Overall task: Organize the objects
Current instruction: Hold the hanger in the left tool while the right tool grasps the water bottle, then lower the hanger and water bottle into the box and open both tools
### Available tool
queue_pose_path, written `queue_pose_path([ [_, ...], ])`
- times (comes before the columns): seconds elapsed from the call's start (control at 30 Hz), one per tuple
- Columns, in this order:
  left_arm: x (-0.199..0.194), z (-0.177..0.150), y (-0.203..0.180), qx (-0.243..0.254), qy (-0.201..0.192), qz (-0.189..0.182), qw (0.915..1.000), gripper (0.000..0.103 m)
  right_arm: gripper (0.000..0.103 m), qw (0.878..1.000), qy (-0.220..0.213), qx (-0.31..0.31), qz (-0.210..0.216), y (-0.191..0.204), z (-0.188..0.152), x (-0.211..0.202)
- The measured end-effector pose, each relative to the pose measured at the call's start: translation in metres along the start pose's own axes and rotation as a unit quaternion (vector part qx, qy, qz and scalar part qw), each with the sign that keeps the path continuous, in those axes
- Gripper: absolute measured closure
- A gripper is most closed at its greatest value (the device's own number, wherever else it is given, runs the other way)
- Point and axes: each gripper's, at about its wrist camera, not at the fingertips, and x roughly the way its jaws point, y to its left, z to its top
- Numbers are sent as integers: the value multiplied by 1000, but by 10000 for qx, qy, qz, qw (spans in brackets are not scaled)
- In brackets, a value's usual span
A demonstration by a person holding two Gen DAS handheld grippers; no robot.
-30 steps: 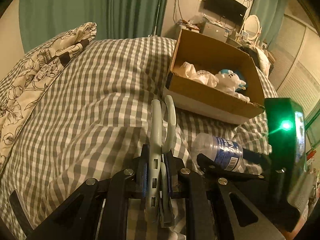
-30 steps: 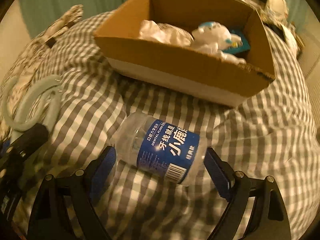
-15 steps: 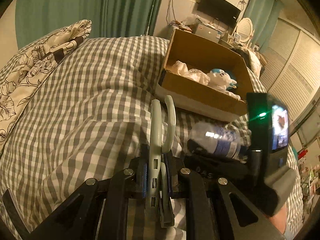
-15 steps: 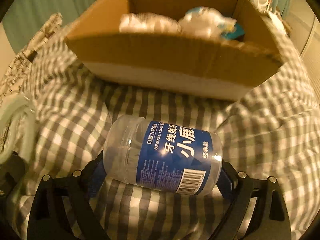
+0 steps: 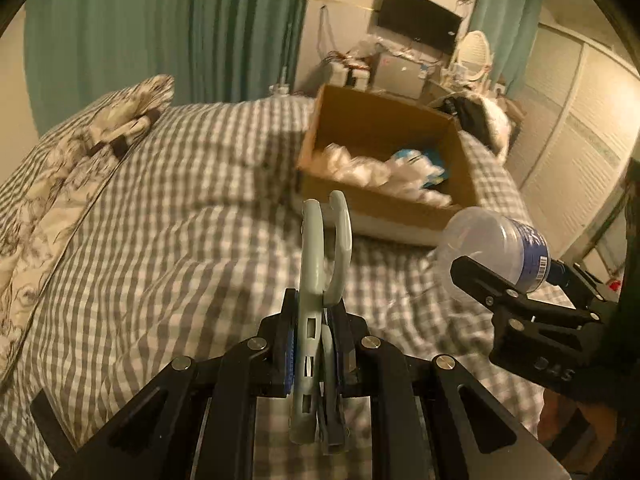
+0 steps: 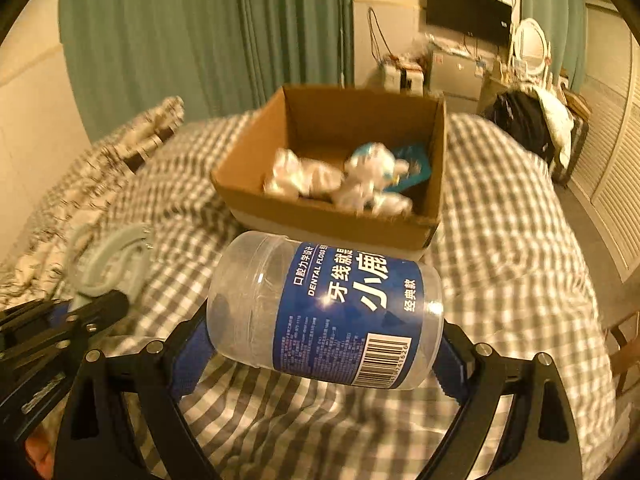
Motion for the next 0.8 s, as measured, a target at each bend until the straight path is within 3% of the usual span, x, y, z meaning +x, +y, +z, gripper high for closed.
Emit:
queue_pose_path([
  [0.4,-2,88,-40,401,-596,-145,9973,89,11,9949,-937,-252,274,-25,77,-50],
  [0.53,11,119,-50,498,-852,-47,9951,89,11,9925,-1138,-274,358,-33,106,-45],
  [0.8,65,159,-59,654,-835,43,9944,89,11,9890,-1411,-186,402,-48,156,-9],
])
